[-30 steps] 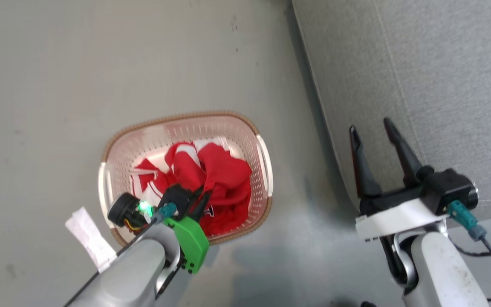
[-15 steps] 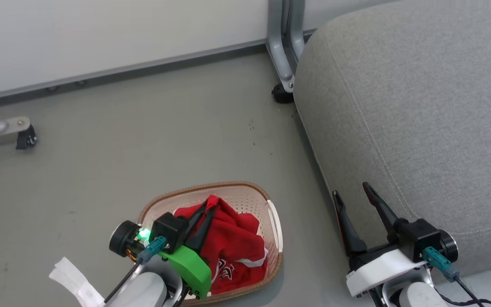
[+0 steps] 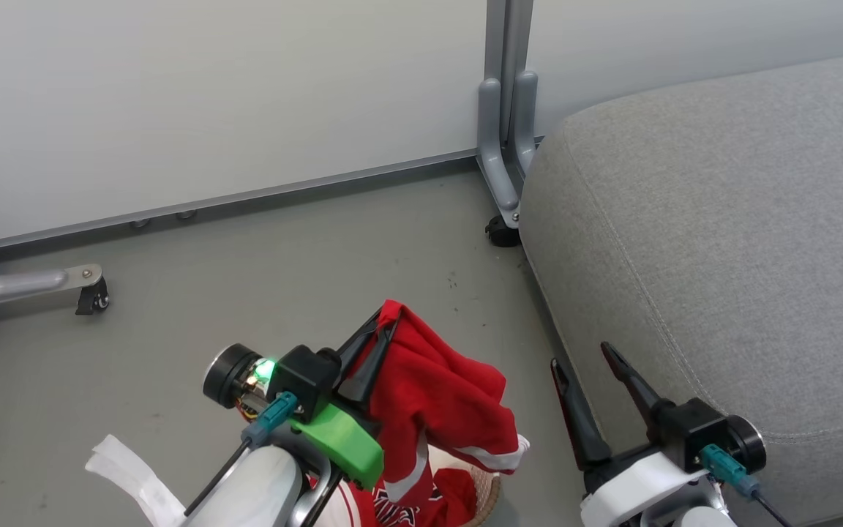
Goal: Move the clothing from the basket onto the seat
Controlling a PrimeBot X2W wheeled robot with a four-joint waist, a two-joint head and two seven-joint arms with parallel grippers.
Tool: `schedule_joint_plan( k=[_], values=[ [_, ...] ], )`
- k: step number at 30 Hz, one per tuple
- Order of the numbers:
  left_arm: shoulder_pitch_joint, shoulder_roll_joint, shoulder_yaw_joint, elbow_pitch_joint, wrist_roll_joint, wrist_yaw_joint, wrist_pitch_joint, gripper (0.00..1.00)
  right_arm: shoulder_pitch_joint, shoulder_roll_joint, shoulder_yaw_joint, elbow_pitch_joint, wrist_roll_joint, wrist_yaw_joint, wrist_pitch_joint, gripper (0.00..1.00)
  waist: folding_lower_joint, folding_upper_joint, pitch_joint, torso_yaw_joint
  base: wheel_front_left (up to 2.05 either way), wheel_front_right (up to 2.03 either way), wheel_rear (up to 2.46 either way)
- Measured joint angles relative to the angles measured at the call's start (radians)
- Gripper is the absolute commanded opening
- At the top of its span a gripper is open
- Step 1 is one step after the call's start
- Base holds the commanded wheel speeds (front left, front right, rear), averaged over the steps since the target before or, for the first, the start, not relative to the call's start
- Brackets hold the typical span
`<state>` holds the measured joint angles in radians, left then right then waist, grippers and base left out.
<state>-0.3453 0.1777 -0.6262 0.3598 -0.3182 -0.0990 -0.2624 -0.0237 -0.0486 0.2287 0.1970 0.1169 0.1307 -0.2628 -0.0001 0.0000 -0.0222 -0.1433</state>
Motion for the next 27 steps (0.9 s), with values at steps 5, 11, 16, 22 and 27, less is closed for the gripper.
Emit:
schedule_joint_plan(
  k=[5, 11, 16, 22, 27],
  values=[
    [-0.020, -0.022, -0.008, -0.034, 0.004, -0.015, 0.000, 0.00, -0.003, 0.000, 0.084, 0.035, -0.007, 0.000, 0.000, 1.00, 0.0000, 0.0000, 0.000, 0.006, 0.00, 0.00, 0.00],
    [-0.044, -0.054, -0.046, -0.060, -0.006, -0.023, 0.000, 0.00, -0.026, -0.008, 0.150, 0.064, -0.009, 0.000, 0.000, 1.00, 0.0000, 0.0000, 0.002, 0.021, 0.00, 0.00, 0.00],
    [-0.076, -0.082, -0.095, -0.081, -0.023, -0.025, 0.000, 0.00, -0.032, -0.017, 0.167, 0.086, -0.016, 0.000, 0.000, 1.00, 0.0000, 0.0000, -0.004, 0.033, 0.00, 0.00, 0.00],
    [-0.098, -0.098, -0.148, -0.105, -0.032, -0.026, 0.006, 0.00, -0.043, -0.014, 0.133, 0.104, -0.025, 0.000, 0.000, 1.00, 0.0000, 0.0000, -0.004, 0.036, 0.00, 0.00, 0.00],
    [-0.113, -0.100, -0.175, -0.133, -0.032, -0.029, 0.015, 0.00, -0.044, -0.010, 0.105, 0.106, -0.043, 0.000, 0.000, 1.00, 0.0000, 0.0000, 0.004, 0.038, 0.00, 0.00, 0.00]
  ],
)
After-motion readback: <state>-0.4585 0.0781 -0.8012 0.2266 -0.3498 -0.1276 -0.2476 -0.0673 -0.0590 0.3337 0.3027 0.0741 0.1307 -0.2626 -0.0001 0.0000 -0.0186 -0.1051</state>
